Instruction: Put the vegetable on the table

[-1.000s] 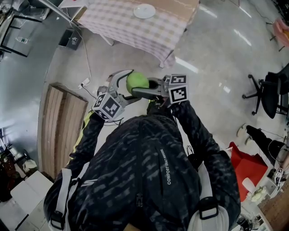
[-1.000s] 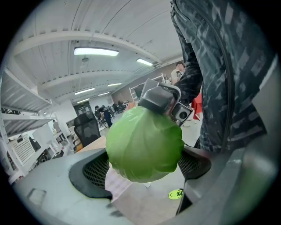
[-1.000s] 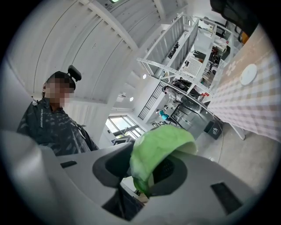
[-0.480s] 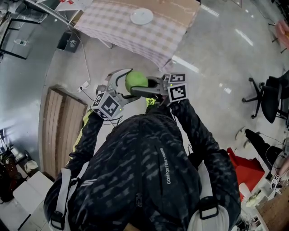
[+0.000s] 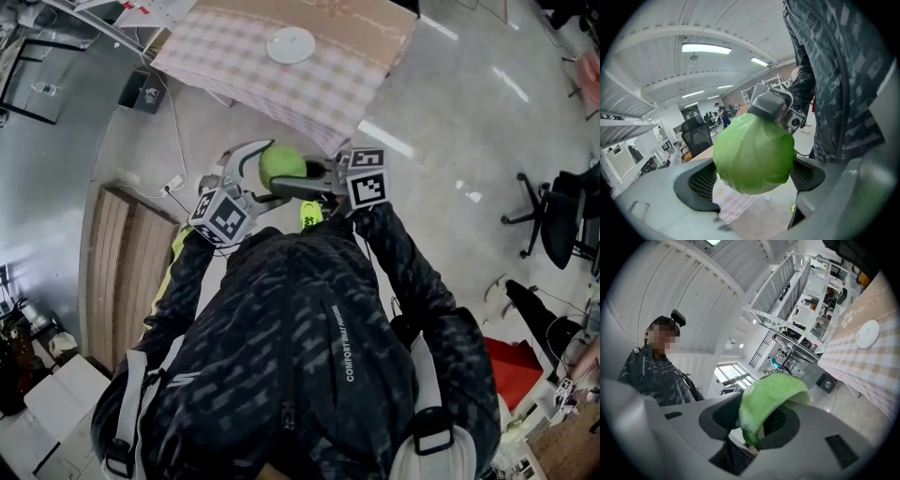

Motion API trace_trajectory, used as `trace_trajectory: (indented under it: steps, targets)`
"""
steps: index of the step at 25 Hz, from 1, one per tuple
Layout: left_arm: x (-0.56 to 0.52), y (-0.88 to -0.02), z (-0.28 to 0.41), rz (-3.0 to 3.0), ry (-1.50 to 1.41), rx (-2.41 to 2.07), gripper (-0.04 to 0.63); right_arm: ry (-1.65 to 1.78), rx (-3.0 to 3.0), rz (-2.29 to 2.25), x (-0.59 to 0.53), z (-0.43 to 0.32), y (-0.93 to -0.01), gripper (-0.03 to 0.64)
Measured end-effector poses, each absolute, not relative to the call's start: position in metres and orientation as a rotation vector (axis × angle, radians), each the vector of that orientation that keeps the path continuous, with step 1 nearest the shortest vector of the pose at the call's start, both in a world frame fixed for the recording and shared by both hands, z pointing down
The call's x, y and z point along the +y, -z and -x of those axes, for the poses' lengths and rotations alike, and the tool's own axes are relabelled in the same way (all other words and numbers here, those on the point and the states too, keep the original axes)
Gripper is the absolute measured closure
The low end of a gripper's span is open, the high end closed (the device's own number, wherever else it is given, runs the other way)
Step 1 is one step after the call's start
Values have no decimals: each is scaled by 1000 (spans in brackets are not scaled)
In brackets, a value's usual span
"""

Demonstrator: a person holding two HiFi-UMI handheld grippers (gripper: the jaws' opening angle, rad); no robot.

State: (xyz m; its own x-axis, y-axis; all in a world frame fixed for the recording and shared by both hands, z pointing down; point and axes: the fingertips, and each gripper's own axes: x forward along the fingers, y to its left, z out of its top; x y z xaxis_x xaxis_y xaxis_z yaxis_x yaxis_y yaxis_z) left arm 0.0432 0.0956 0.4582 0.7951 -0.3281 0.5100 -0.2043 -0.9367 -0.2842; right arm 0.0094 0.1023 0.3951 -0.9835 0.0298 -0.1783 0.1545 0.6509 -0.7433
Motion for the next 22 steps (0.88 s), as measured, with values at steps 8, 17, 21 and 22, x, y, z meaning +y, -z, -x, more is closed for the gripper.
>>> trace_trajectory:
  steps: [8,17,21,22]
  targets:
    - [72,-453,-49,2751,840,414,118,1213,2721,-137,79,-16,-389,500]
    - [39,-454,-50,2728,786,367,118,1175,2729,-65,45,-16,-391,502]
    - [16,-451,-50,2714,744,351,118,1184,2708,-9,20,-17,-392,502]
    - [9,-450,-50,2705,737,349,118,1194,2697,4,12,-18,-393,502]
